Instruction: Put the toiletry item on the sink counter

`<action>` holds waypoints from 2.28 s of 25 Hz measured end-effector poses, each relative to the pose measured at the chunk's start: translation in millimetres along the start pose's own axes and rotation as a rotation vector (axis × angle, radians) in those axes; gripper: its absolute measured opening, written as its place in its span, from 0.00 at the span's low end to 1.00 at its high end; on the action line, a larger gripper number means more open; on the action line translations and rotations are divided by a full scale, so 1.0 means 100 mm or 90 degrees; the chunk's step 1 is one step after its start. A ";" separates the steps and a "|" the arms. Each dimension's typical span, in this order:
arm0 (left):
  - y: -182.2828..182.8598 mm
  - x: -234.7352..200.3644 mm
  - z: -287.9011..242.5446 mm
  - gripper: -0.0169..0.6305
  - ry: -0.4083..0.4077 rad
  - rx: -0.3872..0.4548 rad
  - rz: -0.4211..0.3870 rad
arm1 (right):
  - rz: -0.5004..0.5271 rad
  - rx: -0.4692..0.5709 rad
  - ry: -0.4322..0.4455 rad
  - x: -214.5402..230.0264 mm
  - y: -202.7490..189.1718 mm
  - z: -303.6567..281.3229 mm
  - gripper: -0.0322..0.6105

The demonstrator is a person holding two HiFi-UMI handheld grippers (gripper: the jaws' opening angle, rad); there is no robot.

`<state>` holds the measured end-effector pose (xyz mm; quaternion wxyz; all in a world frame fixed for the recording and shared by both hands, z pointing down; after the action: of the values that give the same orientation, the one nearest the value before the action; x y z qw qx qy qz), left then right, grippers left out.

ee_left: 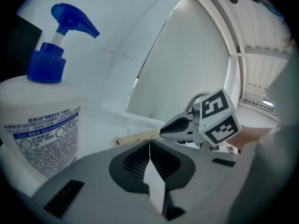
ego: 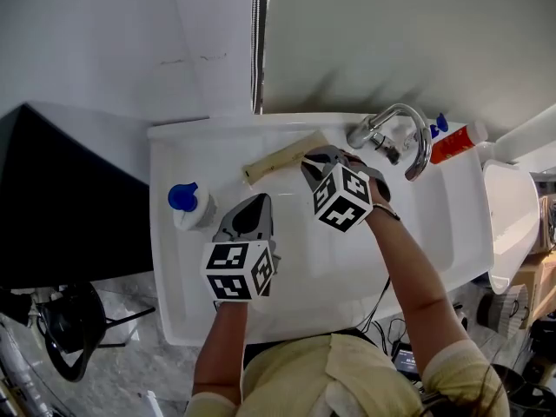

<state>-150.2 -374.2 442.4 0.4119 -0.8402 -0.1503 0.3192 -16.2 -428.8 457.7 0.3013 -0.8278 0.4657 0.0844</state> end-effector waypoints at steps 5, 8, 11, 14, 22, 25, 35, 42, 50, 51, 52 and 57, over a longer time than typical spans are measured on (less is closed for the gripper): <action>-0.01 0.09 0.06 0.09 0.002 0.008 -0.010 | -0.052 0.024 -0.020 -0.06 -0.08 0.19 0.11; -0.01 0.15 0.12 0.09 0.006 0.011 -0.016 | -0.072 0.032 -0.032 -0.09 -0.13 0.31 0.11; -0.02 0.21 0.19 0.09 0.012 0.018 -0.018 | -0.094 0.042 -0.041 -0.14 -0.18 0.42 0.11; -0.04 0.27 0.26 0.09 0.018 0.022 -0.021 | -0.120 0.051 -0.044 -0.19 -0.25 0.53 0.10; -0.13 0.40 0.49 0.09 0.032 0.026 -0.027 | -0.191 0.078 -0.045 -0.31 -0.43 0.81 0.10; -0.14 0.42 0.57 0.09 0.040 0.029 -0.026 | -0.220 0.097 -0.041 -0.36 -0.47 0.92 0.10; -0.18 0.56 0.77 0.09 0.055 0.043 -0.033 | -0.305 0.147 -0.038 -0.49 -0.61 1.29 0.10; -0.24 0.66 0.86 0.09 0.066 0.046 -0.043 | -0.355 0.180 -0.036 -0.57 -0.74 1.44 0.09; -0.27 0.69 0.96 0.09 0.082 0.050 -0.053 | -0.455 0.217 0.001 -0.66 -0.85 1.49 0.09; -0.27 0.70 0.97 0.09 0.084 0.050 -0.054 | -0.465 0.220 0.006 -0.68 -0.86 1.49 0.09; -0.28 0.70 0.98 0.09 0.086 0.050 -0.054 | -0.475 0.225 0.013 -0.70 -0.87 1.49 0.09; -0.31 0.71 0.99 0.09 0.090 0.045 -0.054 | -0.527 0.244 0.037 -0.75 -0.90 1.52 0.09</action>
<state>-162.3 -259.4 392.3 0.4637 -0.8386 -0.1448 0.2465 37.6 -253.1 404.7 0.4446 -0.8754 0.1113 -0.1539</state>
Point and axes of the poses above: the fingertips, and each gripper's own axes: z backward along the fingers, x to its right, y out of its top, the point moved 5 cm from there along z, backward along the fingers, and after that the axes turned 4 degrees about -x, right-handed, at the moved point
